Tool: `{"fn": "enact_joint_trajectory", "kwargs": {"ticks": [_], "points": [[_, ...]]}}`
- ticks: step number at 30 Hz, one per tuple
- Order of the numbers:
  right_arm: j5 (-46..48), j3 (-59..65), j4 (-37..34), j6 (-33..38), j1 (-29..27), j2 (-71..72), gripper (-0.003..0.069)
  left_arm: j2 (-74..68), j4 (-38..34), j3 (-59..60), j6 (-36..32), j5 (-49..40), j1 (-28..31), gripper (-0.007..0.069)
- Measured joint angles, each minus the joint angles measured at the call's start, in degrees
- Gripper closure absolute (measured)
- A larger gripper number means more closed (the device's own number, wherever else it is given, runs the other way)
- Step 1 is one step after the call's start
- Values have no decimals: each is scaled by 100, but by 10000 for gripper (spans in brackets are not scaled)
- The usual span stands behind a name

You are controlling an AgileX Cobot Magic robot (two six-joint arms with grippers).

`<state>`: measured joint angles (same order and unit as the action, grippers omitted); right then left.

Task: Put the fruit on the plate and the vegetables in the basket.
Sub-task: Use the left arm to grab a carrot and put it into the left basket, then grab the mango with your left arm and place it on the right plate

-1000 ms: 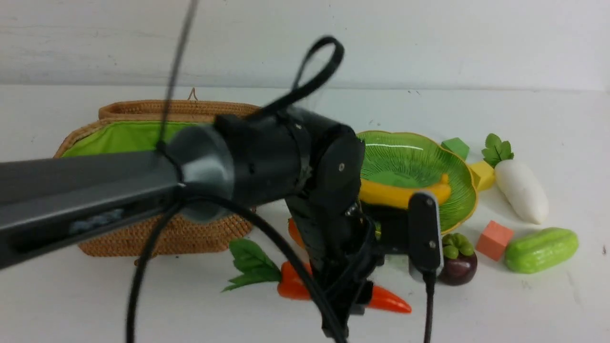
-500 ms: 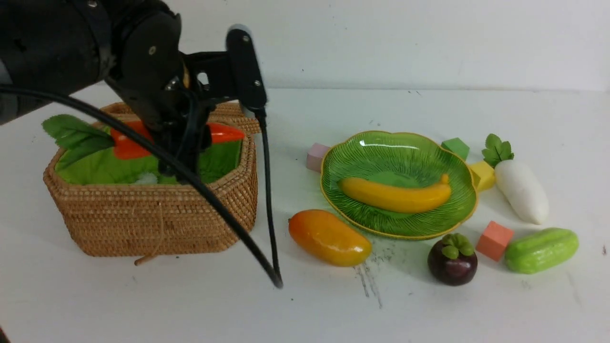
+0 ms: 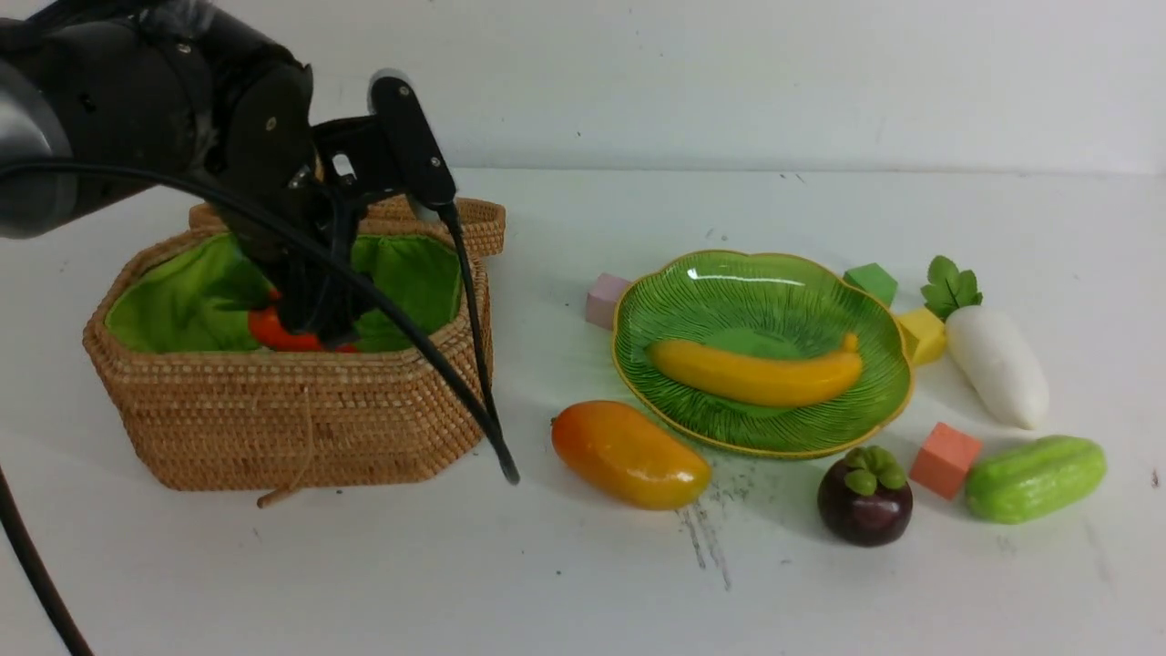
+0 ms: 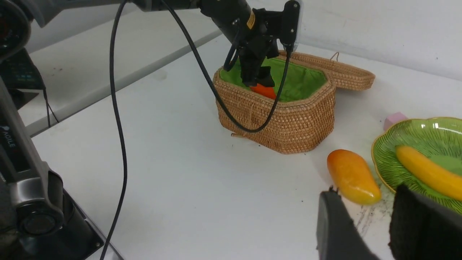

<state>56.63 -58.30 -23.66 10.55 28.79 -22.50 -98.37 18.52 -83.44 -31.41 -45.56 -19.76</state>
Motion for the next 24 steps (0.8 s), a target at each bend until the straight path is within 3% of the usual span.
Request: {"fn": "enact_joint_trajectory", "kwargs": {"ticks": [4,8,11,13,15,20,24], "points": [[42,0,0,0,0,0,423,123,-626,0,502,-44,-42,-9],[54,0,0,0,0,0,423,397,-1061,0,928,-62,-385,127],[124,0,-3,0,0,0,423,559,-1221,0,841,-195,-1224,403],[258,0,-3,0,0,0,423,534,-1267,0,609,-334,-1681,547],[453,0,-3,0,0,0,423,403,-1313,0,341,-430,-2099,636],[910,0,-3,0,0,0,423,-250,-1335,-209,-198,-735,-2399,636],[1166,0,-3,0,0,0,423,-929,-1189,-671,-516,-870,-2399,568]]}}
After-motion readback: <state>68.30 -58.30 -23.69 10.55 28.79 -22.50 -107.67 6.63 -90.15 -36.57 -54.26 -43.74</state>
